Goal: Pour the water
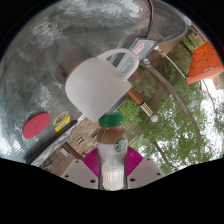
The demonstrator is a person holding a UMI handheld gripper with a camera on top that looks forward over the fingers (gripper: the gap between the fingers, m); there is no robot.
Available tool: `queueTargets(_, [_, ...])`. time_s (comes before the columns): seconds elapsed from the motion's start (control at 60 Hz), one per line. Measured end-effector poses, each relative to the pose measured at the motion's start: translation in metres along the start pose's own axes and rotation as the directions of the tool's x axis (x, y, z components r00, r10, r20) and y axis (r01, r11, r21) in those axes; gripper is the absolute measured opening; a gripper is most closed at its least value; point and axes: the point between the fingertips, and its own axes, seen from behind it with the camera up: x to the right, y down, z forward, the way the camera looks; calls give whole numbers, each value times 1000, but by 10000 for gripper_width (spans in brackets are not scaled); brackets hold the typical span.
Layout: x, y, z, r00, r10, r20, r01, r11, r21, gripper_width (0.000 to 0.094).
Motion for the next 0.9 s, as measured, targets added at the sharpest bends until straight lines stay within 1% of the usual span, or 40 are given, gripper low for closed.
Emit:
queueTargets(0.033, [1,0,-3,1000,-4,-2,4,1000,1,280])
queueTargets(0.05, [6,12,12,1000,-9,28,7,998,57,279])
queueTargets(0.1, [6,11,12,1000,-6,24,5,998,62,281])
queueTargets(0.133, [8,12,6,1000,4,18,-5,998,62,280])
queueTargets(0.15, [0,-1,2,999,30,-17,-29,1000,6,281])
queueTargets(0.183, [3,1,-1,998,65,-26,-65,998,9,280])
queueTargets(0.2, [15,13,12,997,79,7,-79,995,68,281])
queueTargets(0.25, [24,20,11,976,216,-2,-216,975,61,282])
queueTargets(0.267, [20,15,-7,956,288,-56,-288,958,5,280])
queueTargets(0.283, [29,27,12,942,336,-10,-335,941,49,281])
queueTargets(0.3, [33,32,10,915,402,-15,-401,915,41,282])
queueTargets(0.333, [40,45,6,839,543,-28,-542,840,29,282])
queueTargets(0.367, [44,58,4,729,683,-40,-683,730,15,283])
queueTargets(0.383, [44,57,8,667,743,-53,-743,669,22,283])
queueTargets(0.433, [40,71,1,422,905,-48,-906,422,2,282])
queueTargets(0.483, [29,76,-2,117,992,-36,-993,117,8,282])
queueTargets(0.533, [12,74,-4,-175,985,-7,-985,-175,-6,282])
queueTargets(0.567, [-3,73,-7,-348,938,4,-937,-347,-30,282])
queueTargets(0.583, [-12,65,-6,-439,898,2,-898,-439,-36,282])
queueTargets(0.633, [-26,51,-10,-648,760,52,-761,-646,-50,283])
queueTargets(0.65, [-35,34,-6,-707,704,66,-707,-705,-49,282])
queueTargets(0.667, [-40,27,-6,-747,660,82,-665,-744,-64,282])
queueTargets(0.683, [-46,19,-3,-772,628,94,-635,-767,-89,283])
queueTargets(0.7, [-48,36,-4,-796,599,87,-605,-789,-107,283])
queueTargets(0.733, [-61,31,-3,-829,554,81,-560,-820,-120,283])
queueTargets(0.75, [-69,27,-1,-842,535,72,-539,-834,-114,283])
queueTargets(0.817, [-86,19,3,-846,529,67,-533,-837,-122,282])
queueTargets(0.9, [-94,3,6,-834,544,91,-550,-813,-191,282])
